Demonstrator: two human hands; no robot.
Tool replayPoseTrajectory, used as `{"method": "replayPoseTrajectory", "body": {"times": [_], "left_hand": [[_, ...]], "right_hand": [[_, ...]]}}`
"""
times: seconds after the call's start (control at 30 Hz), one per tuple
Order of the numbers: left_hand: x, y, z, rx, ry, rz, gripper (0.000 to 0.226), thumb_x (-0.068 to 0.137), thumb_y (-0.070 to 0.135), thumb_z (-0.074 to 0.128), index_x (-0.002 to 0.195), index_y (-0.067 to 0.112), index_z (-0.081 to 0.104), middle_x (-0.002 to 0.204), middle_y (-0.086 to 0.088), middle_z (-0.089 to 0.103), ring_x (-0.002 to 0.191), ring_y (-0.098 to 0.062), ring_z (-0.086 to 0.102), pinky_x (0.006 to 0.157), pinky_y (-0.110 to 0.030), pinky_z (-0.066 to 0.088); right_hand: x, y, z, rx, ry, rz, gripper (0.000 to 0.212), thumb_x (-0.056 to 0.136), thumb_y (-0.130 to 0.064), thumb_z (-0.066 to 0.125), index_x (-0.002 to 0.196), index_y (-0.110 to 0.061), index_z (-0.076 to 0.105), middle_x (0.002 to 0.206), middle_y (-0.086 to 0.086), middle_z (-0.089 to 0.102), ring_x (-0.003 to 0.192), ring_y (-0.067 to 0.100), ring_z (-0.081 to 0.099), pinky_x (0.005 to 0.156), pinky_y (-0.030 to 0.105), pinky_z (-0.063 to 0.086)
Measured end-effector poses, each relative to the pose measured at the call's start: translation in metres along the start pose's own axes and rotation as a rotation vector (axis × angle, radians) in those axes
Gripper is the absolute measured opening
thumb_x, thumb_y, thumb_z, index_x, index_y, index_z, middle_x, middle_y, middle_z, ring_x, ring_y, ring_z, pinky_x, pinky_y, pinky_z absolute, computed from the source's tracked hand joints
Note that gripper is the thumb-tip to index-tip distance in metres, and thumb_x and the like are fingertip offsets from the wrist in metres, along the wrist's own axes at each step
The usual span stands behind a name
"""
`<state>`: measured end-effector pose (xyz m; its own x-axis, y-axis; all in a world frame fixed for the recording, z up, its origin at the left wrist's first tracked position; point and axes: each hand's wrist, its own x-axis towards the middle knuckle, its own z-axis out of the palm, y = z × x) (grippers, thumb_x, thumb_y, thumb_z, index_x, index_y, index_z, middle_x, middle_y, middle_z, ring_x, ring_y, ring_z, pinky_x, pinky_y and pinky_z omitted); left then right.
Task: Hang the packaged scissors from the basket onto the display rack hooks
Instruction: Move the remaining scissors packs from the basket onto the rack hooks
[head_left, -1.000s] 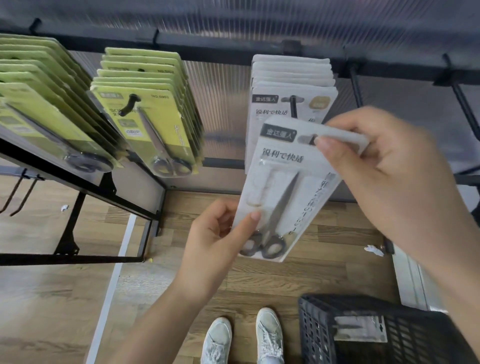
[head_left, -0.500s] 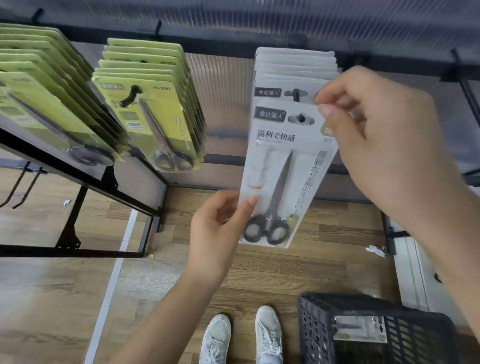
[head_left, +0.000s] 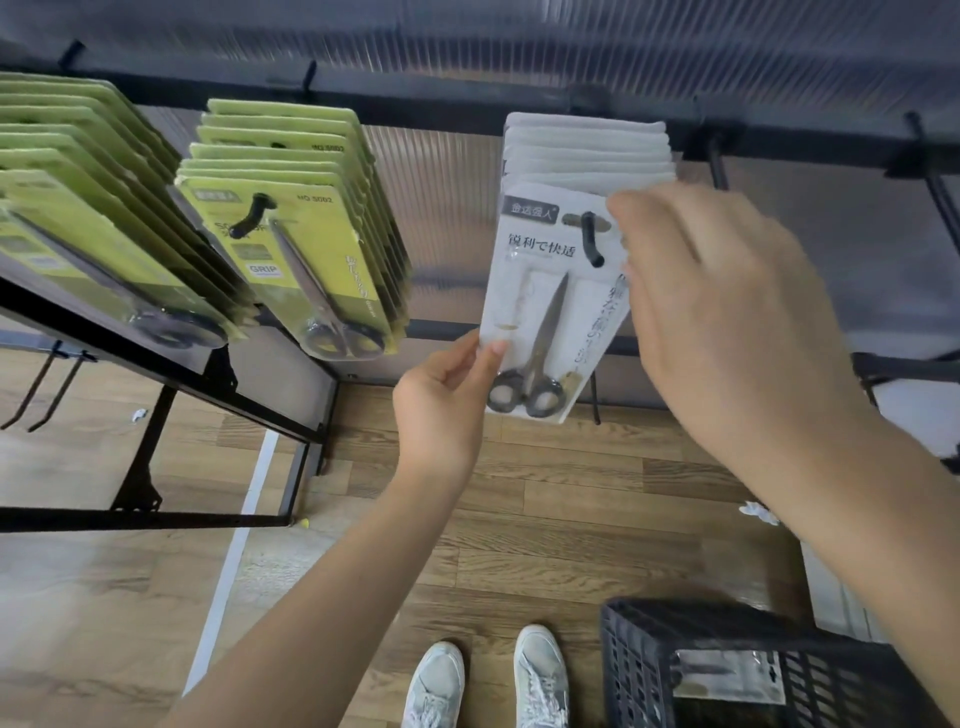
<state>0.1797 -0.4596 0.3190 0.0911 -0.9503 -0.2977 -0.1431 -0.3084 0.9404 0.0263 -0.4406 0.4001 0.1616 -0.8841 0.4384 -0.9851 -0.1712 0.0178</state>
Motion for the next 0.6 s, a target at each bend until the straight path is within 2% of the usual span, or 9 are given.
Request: {"method": "replayPoseTrajectory", "body": {"times": [0.13,0.2,0.3,0.4,0.43,0.5,0.6], "left_hand": [[0.007,0.000,0.007,0.058,-0.003,0.017,0.033,0.089,0.025,0.064,0.118,0.011,0.065,0.097,0.013,0.067,0.074,0.023,0.055,0.078,0.001,0.043],[0.009,0.003,0.009,0.104,0.006,0.002,0.034,0.090,0.028,0.062,0.119,0.011,0.065,0.103,0.009,0.068,0.079,0.017,0.057,0.080,-0.002,0.042],[0.007,0.013,0.009,0.243,0.001,-0.030,0.043,0.093,0.032,0.056,0.130,0.009,0.055,0.110,-0.001,0.064,0.101,-0.006,0.055,0.087,-0.017,0.038],[-0.005,0.034,-0.004,0.324,-0.001,0.087,0.048,0.094,0.032,0.055,0.136,0.012,0.048,0.134,-0.001,0.054,0.125,-0.014,0.047,0.104,-0.028,0.037],[-0.010,0.044,-0.011,0.372,-0.009,0.160,0.045,0.094,0.031,0.054,0.134,0.011,0.051,0.133,-0.002,0.055,0.124,-0.014,0.048,0.104,-0.029,0.038],[-0.021,0.068,-0.027,0.463,-0.048,0.291,0.035,0.095,0.029,0.052,0.123,0.010,0.060,0.122,-0.004,0.063,0.114,-0.015,0.055,0.093,-0.026,0.042],[-0.039,0.117,-0.049,0.582,-0.168,0.455,0.033,0.096,0.030,0.048,0.116,0.010,0.065,0.113,-0.006,0.067,0.107,-0.020,0.059,0.085,-0.027,0.043]], "right_hand": [[-0.004,0.001,0.005,-0.044,-0.008,0.009,0.045,0.084,0.008,0.056,0.128,0.005,0.048,0.122,0.024,0.055,0.113,0.040,0.052,0.096,0.047,0.040],[-0.005,-0.001,0.004,-0.053,-0.041,0.022,0.046,0.087,0.003,0.056,0.131,0.004,0.045,0.129,0.024,0.051,0.122,0.039,0.048,0.102,0.049,0.036],[-0.009,-0.004,-0.001,-0.051,-0.108,0.028,0.053,0.085,-0.001,0.060,0.135,0.003,0.042,0.136,0.023,0.046,0.129,0.036,0.042,0.107,0.049,0.030],[-0.011,-0.009,-0.015,-0.037,-0.130,0.074,0.056,0.083,-0.006,0.062,0.135,0.004,0.042,0.138,0.024,0.045,0.129,0.037,0.043,0.107,0.051,0.030],[-0.012,-0.011,-0.023,-0.036,-0.132,0.099,0.056,0.084,-0.009,0.060,0.135,0.004,0.041,0.138,0.024,0.045,0.129,0.037,0.043,0.107,0.051,0.030],[-0.013,-0.014,-0.044,-0.017,-0.137,0.177,0.057,0.086,-0.016,0.056,0.136,0.005,0.039,0.138,0.024,0.045,0.127,0.037,0.045,0.107,0.051,0.031],[-0.013,-0.010,-0.088,-0.004,-0.093,0.294,0.058,0.084,-0.018,0.060,0.133,0.007,0.043,0.133,0.025,0.049,0.119,0.040,0.052,0.099,0.052,0.040]]}}
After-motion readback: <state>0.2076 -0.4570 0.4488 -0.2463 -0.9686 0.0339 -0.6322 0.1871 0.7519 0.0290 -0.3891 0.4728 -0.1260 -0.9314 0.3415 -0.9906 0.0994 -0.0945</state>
